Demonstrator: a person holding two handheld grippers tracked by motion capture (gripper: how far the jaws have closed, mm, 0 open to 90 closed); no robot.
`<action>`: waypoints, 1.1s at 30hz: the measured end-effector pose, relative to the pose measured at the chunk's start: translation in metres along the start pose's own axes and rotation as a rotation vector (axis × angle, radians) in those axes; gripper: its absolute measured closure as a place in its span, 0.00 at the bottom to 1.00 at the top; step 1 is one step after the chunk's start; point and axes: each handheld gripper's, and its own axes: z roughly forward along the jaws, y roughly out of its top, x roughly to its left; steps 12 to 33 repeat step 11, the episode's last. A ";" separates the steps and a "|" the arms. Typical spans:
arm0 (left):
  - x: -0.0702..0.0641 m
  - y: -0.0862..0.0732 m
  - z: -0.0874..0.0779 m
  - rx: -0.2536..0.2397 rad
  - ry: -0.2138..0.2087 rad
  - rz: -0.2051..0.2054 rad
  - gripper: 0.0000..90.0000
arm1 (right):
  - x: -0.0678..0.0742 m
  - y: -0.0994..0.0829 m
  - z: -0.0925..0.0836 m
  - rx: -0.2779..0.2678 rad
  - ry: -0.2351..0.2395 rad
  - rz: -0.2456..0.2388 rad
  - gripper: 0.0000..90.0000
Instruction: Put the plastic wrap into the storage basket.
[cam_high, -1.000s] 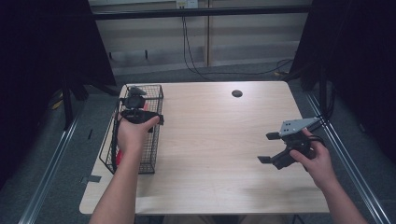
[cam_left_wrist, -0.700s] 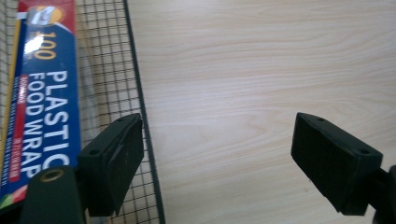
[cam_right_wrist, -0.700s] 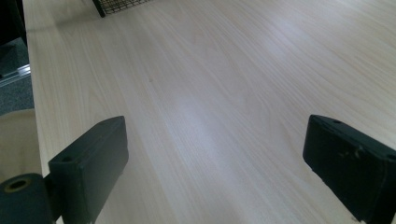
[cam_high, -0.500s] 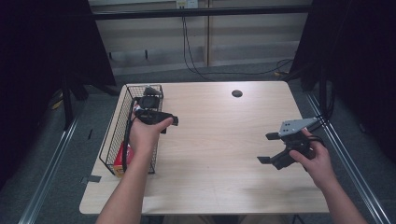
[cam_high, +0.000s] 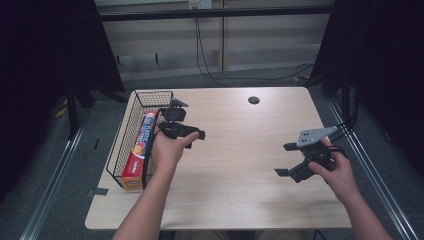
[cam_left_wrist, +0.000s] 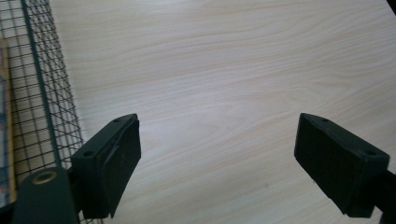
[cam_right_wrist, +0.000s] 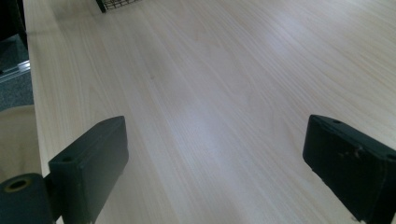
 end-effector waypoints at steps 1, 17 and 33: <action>-0.001 0.000 0.001 -0.001 -0.006 0.005 0.16 | 0.000 0.000 0.000 0.004 0.002 -0.004 0.08; -0.017 -0.014 0.022 -0.005 -0.050 0.048 0.13 | -0.002 -0.005 0.007 0.025 -0.013 0.010 0.08; -0.017 -0.014 0.022 -0.005 -0.050 0.048 0.13 | -0.002 -0.005 0.007 0.025 -0.013 0.010 0.08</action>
